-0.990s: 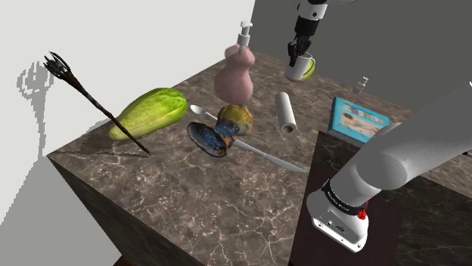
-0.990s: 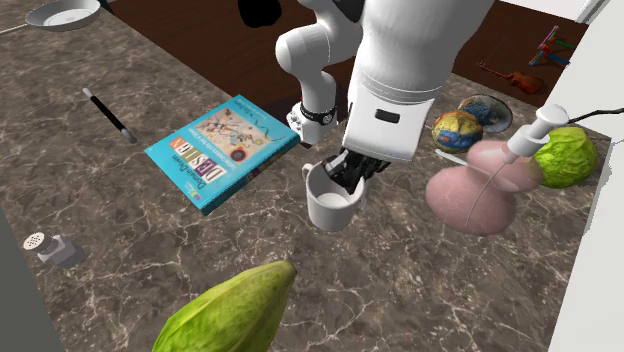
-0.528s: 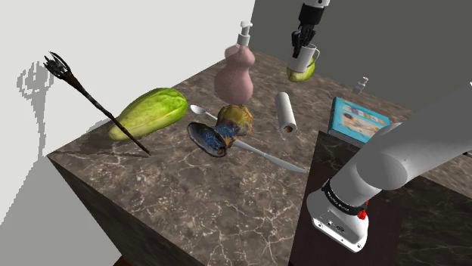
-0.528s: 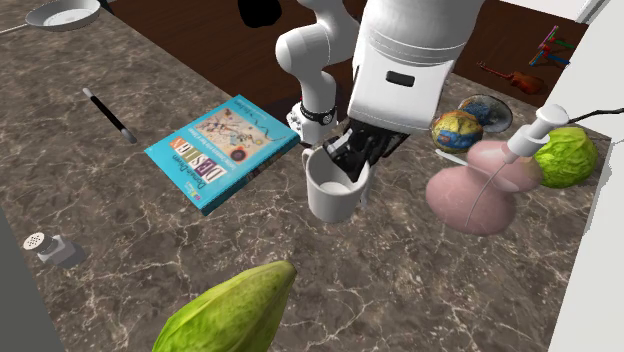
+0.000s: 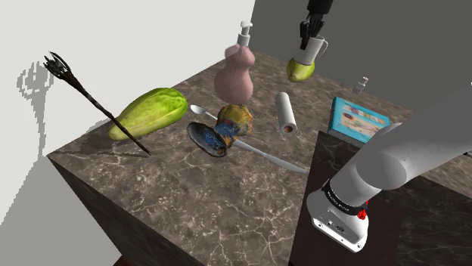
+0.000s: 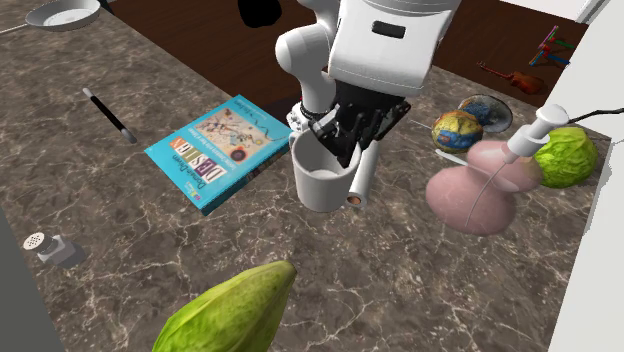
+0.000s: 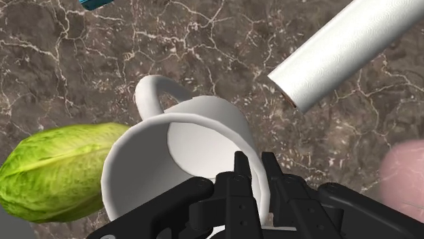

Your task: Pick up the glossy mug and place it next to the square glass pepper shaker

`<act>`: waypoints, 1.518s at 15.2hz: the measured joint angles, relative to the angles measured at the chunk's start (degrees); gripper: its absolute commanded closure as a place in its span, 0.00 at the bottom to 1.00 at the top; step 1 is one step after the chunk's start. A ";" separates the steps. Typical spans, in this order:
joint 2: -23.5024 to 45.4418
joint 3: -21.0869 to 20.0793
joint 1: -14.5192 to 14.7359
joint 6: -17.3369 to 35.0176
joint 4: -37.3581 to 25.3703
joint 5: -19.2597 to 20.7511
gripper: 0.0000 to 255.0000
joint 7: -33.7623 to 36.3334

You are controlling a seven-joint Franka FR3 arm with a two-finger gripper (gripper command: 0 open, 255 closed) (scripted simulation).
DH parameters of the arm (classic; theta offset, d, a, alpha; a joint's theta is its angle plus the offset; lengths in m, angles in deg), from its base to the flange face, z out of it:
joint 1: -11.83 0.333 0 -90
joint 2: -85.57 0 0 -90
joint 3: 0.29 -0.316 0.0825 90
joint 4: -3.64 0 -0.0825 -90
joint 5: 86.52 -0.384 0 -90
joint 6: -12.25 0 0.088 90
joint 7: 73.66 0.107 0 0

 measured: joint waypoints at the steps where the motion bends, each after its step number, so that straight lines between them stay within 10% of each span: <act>1: -0.64 0.61 -0.46 -0.36 0.16 0.36 1.00 -1.00; 23: 0.48 22.10 -10.77 1.84 -3.45 5.19 1.00 -31.75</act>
